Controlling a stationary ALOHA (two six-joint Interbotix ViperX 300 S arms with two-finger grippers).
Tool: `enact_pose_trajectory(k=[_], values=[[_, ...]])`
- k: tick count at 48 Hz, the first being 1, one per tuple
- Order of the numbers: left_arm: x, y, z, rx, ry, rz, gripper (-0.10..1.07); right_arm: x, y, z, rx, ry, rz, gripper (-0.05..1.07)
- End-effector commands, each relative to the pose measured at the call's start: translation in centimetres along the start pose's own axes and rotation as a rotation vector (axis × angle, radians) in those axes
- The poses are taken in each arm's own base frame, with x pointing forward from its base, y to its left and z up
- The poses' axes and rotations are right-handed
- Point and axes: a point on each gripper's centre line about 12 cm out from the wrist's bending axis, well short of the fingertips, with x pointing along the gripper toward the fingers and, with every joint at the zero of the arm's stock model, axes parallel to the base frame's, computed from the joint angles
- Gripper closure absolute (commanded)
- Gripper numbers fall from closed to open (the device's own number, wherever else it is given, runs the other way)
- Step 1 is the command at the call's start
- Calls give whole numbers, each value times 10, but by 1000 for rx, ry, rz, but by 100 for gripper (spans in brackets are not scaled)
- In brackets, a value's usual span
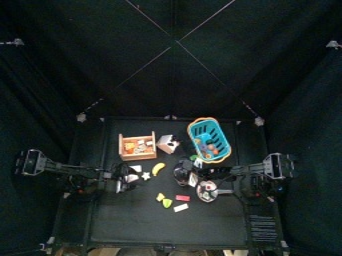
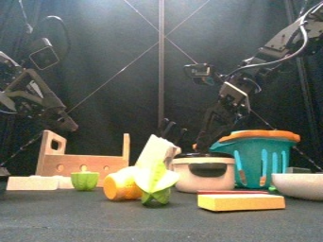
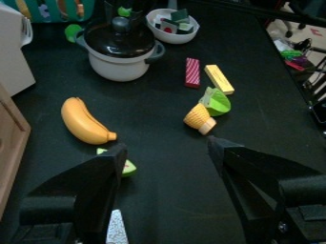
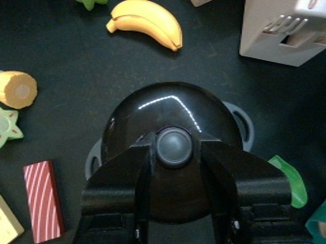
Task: Place pot lid to left of pot
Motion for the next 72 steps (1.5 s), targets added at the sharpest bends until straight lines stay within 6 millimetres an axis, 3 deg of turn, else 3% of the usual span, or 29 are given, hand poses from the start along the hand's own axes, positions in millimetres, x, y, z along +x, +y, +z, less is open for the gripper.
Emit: enact_pose_trajectory(k=[1,22,33,48,63,72], values=[[1,0,4,-1,-11,-1,-2,-9,1,15,9,-49,5,40],[1,0,4,-2,-11,0,-2,-38,-2,42,28,-152,-5,40],[2,0,4,-1,-12,0,-2,-44,20,60,2,-202,64,40],[0,-1,6,2,-23,-3,-2,-15,60,79,-59,-203,149,40],[-12,-4,14,8,-89,-19,-2,15,76,87,-77,-180,153,40],[-19,-4,15,6,-113,-22,-2,39,80,80,-84,-139,143,40]])
